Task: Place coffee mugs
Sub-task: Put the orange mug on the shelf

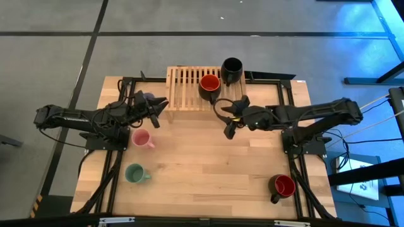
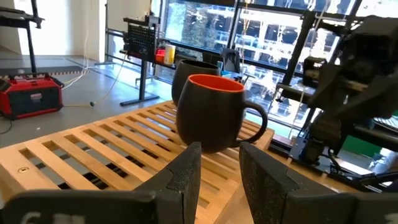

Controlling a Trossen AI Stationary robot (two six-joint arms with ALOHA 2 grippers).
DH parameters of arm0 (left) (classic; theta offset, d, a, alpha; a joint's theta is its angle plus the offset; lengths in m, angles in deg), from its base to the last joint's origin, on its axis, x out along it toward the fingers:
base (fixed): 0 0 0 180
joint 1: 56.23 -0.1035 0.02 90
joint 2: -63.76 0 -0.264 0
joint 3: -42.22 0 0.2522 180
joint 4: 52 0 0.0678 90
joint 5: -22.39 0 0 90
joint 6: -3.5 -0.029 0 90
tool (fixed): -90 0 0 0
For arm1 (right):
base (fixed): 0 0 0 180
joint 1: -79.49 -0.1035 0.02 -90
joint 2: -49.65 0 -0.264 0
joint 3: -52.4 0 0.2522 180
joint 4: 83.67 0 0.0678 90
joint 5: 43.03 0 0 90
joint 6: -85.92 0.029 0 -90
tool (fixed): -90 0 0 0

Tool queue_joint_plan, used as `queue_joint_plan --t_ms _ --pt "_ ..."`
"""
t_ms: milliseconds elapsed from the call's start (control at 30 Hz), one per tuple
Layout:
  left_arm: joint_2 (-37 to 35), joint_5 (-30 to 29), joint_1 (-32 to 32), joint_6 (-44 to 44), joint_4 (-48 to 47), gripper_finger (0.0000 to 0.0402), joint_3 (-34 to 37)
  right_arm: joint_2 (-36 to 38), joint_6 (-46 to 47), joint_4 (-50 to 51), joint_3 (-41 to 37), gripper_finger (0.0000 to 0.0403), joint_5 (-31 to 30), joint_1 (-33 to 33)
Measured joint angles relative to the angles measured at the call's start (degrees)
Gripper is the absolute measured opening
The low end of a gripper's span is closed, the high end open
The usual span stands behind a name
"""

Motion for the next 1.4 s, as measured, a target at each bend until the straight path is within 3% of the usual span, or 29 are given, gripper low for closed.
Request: queue_joint_plan --t_ms 167,333,567,800,1000,1233,1400 --pt "-0.9 5.6 0.0 -0.3 -0.1 0.0105 0.0 -2.1 1.2 0.1 1.8 0.0161 -4.5 -0.1" --pt "-3.7 10.8 0.0 -0.5 0.0 0.0105 0.0 -7.5 4.0 4.1 8.8 0.0161 -8.9 0.0" --pt "-5.4 11.2 0.0 -0.5 -1.0 0.0105 0.0 -13.8 15.2 16.1 18.4 0.0161 -20.0 -0.1" --pt "-4.8 11.3 0.0 -0.5 -3.8 0.0105 0.0 -16.0 24.5 17.8 18.9 0.0161 -26.8 -0.1" --pt "-4.8 11.3 0.0 -0.5 -5.6 0.0105 0.0 -20.2 25.2 17.7 18.9 0.0161 -30.2 -0.4" --pt "-4.8 10.6 0.0 -0.5 -5.6 0.0105 0.0 -22.8 23.6 15.2 18.8 0.0161 -35.3 -5.3" --pt "-4.8 10.6 0.0 -0.5 -5.7 0.0105 0.0 -22.7 21.8 16.3 17.9 0.0161 -31.4 -7.8"
